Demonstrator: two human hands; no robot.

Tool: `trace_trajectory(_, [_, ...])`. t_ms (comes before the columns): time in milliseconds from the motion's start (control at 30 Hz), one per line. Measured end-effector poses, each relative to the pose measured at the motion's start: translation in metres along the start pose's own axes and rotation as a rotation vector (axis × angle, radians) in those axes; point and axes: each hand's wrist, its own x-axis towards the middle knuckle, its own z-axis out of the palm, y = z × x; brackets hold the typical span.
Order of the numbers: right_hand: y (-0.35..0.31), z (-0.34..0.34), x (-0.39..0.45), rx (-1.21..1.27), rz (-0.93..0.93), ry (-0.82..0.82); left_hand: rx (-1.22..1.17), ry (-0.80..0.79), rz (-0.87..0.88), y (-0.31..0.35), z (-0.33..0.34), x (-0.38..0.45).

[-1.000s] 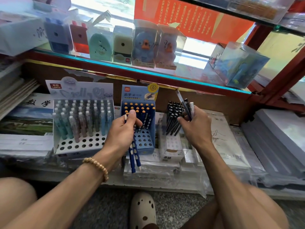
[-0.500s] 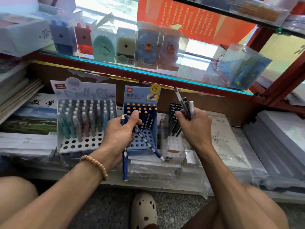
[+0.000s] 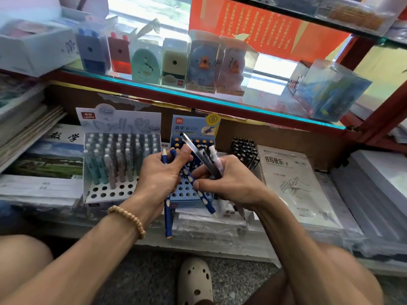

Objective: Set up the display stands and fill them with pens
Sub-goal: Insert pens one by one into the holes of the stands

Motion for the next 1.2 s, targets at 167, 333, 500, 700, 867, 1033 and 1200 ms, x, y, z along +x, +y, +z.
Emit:
trace_trajectory(167, [-0.002, -0.004, 0.003, 0.442, 0.036, 0.215, 0.071, 0.002, 0.013, -0.004, -0.003, -0.002])
trace_trajectory(333, [0.005, 0.002, 0.01, 0.588, 0.065, 0.328, 0.196, -0.182, -0.031, -0.009, -0.004, -0.007])
trace_trajectory(500, [0.008, 0.001, 0.012, 0.606, 0.075, 0.367, 0.252, -0.206, -0.005, -0.008, -0.006, -0.004])
trace_trajectory(700, [0.009, -0.017, 0.017, 0.647, 0.063, 0.481, 0.348, -0.279, 0.015, -0.012, -0.011, -0.001])
trace_trajectory(867, [0.01, -0.025, 0.018, 0.603, 0.082, 0.543, 0.366, -0.18, -0.053, -0.018, -0.018, 0.004])
trace_trajectory(1033, [0.025, -0.026, 0.029, 0.203, 0.094, 0.702, 0.297, -0.016, -0.093, -0.02, -0.024, 0.01])
trace_trajectory(1200, [0.037, -0.017, 0.042, -0.037, 0.108, 0.709, 0.286, 0.06, -0.047, -0.012, -0.024, 0.01])
